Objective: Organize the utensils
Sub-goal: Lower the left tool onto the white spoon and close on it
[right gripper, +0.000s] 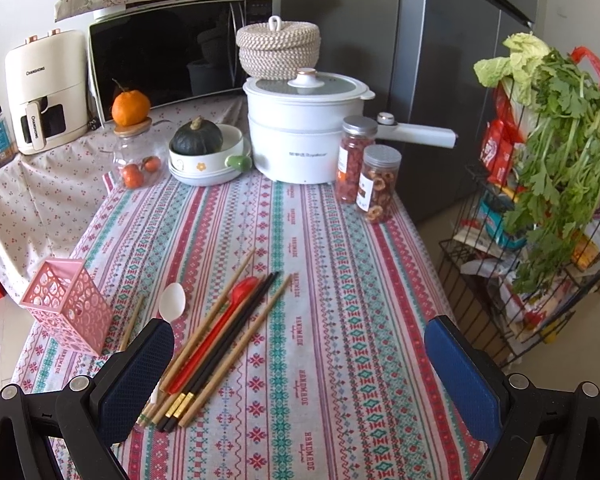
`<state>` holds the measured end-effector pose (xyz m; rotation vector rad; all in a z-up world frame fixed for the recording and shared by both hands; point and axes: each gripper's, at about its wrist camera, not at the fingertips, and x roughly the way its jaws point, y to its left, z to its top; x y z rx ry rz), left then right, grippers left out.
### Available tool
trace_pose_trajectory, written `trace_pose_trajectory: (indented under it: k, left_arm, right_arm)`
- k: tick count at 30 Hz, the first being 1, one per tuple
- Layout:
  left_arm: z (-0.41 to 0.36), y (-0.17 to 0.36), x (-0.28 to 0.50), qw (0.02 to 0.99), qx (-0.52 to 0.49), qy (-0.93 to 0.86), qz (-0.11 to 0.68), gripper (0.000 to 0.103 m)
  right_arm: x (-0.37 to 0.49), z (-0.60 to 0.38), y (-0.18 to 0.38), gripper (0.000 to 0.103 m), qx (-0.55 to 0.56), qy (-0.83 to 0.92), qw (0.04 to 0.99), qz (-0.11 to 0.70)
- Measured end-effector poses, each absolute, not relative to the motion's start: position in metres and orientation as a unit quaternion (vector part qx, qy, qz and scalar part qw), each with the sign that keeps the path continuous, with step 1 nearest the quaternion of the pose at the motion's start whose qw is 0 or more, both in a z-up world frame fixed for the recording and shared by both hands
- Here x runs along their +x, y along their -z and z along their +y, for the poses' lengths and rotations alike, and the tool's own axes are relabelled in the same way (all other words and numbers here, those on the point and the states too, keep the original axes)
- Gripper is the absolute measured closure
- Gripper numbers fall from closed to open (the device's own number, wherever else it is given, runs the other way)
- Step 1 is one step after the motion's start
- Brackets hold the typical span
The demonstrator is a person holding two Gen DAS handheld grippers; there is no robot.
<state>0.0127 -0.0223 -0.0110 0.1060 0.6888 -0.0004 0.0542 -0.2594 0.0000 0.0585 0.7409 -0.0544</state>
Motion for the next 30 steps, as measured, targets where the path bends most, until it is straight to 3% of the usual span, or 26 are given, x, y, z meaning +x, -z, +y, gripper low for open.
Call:
trace_pose_trajectory:
  k: [12,15,21,30]
  left_arm:
    - [-0.069,0.020,0.122,0.871,0.039,0.110,0.477,0.002]
    - [-0.086,0.041,0.165,0.842,0.045,0.113,0.526,0.015]
    - [-0.100,0.102,0.233,0.787,0.041,0.081,0.610,0.040]
    - [-0.102,0.164,0.283,0.741,0.020,0.029,0.671,0.047]
  right_arm:
    - [0.150,-0.304,0.047,0.003,0.141,0.006,0.867,0.479]
    - [0.164,-0.311,0.073,0.016,0.171,-0.007,0.838,0.517]
    - [0.180,-0.327,0.108,0.022,0.217,-0.024,0.802,0.556]
    - [0.189,-0.348,0.125,0.022,0.236,-0.020,0.786,0.571]
